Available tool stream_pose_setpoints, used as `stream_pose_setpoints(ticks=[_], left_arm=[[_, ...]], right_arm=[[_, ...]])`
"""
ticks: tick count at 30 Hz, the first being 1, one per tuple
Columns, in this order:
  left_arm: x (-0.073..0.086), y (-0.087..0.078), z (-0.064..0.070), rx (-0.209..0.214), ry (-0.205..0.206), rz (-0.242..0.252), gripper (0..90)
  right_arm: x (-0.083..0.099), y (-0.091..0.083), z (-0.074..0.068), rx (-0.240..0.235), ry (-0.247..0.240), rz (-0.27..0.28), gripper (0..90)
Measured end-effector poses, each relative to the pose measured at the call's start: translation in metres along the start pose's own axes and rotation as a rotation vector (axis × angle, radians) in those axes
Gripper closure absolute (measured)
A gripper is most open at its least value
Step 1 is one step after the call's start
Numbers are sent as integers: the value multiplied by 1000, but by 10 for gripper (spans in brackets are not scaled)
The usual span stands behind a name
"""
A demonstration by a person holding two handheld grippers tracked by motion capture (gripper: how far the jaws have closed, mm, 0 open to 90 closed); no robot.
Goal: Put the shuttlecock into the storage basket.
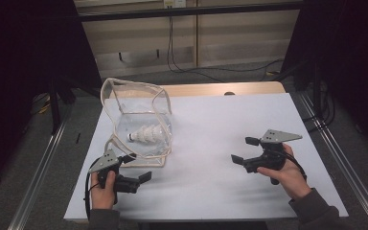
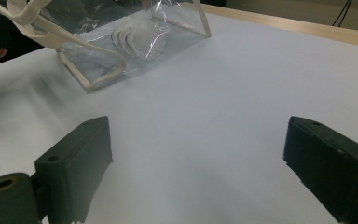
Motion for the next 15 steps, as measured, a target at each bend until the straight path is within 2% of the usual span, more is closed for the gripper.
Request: stream_pose_setpoints(ticks=[15], left_arm=[[0, 1, 1, 4, 2, -1, 27]], right_arm=[[17, -11, 5, 15, -2, -20, 72]])
Point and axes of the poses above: each handheld gripper's, and its own axes: y roughly forward along the jaws, x roughly out of its underside, z roughly to its right, the point moved 9 cm from there along y, roughly forward along the jaws, and after that the axes turned 3 degrees about -y, right-handed, at the moved point
